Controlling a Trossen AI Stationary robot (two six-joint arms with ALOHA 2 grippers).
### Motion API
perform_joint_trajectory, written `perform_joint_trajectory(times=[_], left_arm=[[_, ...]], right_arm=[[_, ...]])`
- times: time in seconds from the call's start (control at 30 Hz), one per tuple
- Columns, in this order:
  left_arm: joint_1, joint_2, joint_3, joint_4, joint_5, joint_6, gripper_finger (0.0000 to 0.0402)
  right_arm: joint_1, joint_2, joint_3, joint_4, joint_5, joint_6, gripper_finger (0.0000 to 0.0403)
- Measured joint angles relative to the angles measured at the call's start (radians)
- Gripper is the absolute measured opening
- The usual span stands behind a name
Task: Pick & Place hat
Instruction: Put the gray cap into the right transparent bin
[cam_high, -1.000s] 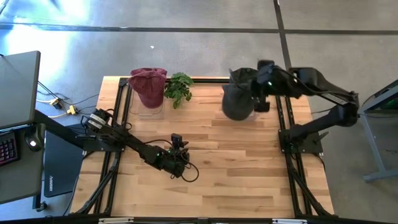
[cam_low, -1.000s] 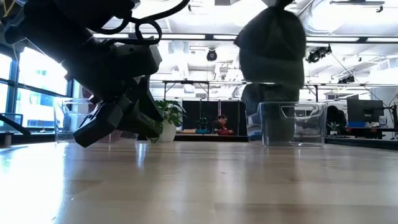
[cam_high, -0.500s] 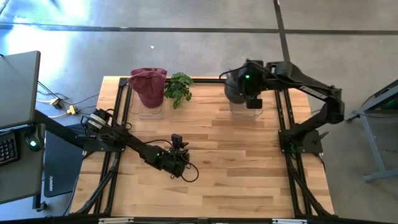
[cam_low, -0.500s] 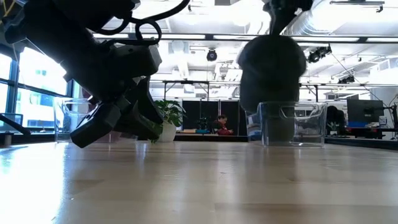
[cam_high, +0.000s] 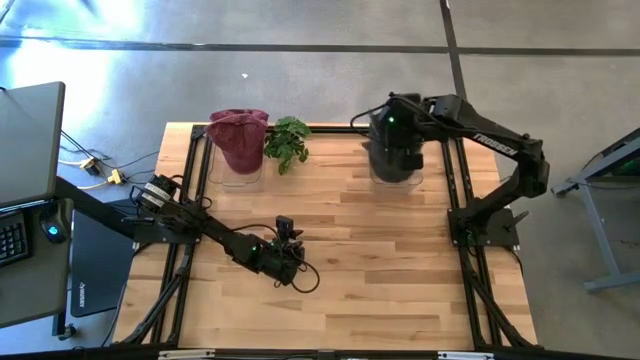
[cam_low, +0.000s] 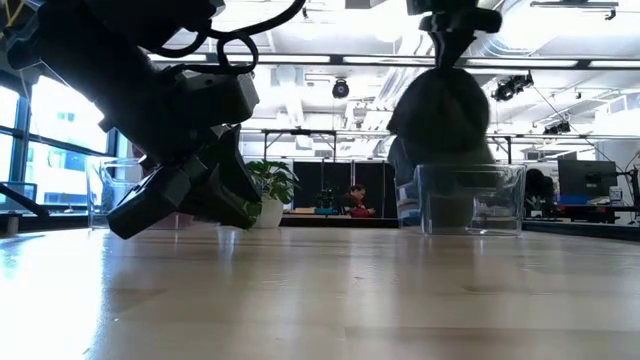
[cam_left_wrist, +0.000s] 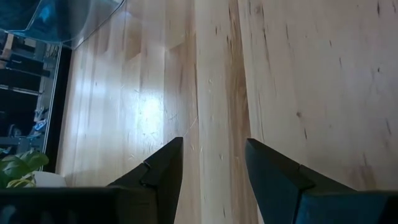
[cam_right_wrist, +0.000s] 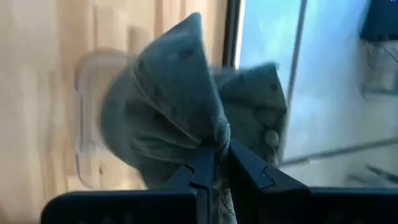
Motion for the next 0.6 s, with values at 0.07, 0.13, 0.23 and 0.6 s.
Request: perform_joint_trajectory(times=[0.07, 0.13, 0.23, 0.6], left_arm=[[0.000, 0.000, 0.000, 0.000, 0.000, 0.000, 0.0165], [0.000, 0.000, 0.000, 0.000, 0.000, 0.000, 0.0165], [0.000, 0.000, 0.000, 0.000, 0.000, -0.001, 0.0165], [0.000, 0.000, 0.000, -0.012, 0.000, -0.015, 0.0165]], right_arm=[[-0.013, 0.004, 0.000, 0.036, -0.041, -0.021, 0.0024], [-0.025, 0.006, 0.000, 0.053, -0.044, -0.032, 0.0025], [-0.041, 0.003, -0.043, 0.104, -0.044, -0.035, 0.0027], [-0.061, -0.028, -0.358, 0.316, 0.196, -0.173, 0.0032]])
